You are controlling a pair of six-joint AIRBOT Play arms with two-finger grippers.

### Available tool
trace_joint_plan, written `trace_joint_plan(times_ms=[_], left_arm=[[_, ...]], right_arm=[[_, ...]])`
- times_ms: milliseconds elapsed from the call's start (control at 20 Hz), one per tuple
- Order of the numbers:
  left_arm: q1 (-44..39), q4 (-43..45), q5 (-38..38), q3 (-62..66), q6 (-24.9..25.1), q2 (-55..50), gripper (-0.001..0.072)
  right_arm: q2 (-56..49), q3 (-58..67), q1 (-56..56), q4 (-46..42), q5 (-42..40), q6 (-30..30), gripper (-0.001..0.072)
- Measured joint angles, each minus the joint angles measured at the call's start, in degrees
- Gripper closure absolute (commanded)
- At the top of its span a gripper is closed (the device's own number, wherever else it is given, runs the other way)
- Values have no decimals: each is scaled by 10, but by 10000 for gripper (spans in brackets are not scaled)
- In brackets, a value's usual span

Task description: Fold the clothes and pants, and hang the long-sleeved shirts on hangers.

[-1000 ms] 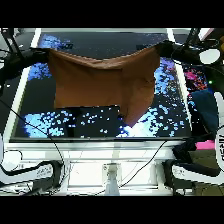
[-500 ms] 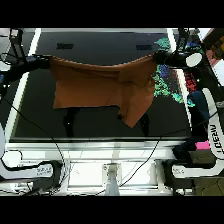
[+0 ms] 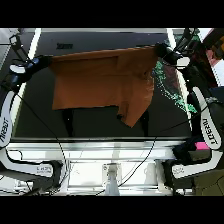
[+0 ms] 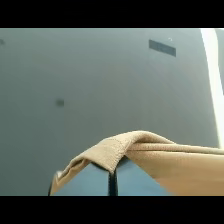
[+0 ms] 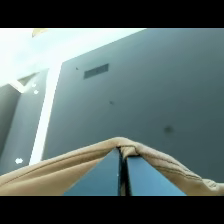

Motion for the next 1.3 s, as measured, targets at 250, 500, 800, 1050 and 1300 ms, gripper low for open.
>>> trace_joint_plan(times_ms=[250,500,800,1050,1300], left_arm=[[-11,8,11,0,-2,-36,686],[2,46,-37,0,-2,-45,687],[33,185,-183,0,-93,-47,686],[49,228,-258,0,-133,-47,685],[52,243,-278,0,-145,-47,39]], right_arm=[[-47,-2,0,-36,46,2,699],[-64,-4,-3,-79,118,3,699],[-68,-5,-4,-109,217,3,700],[-68,-5,-3,-143,271,3,698],[-68,-5,-4,-163,302,3,253]])
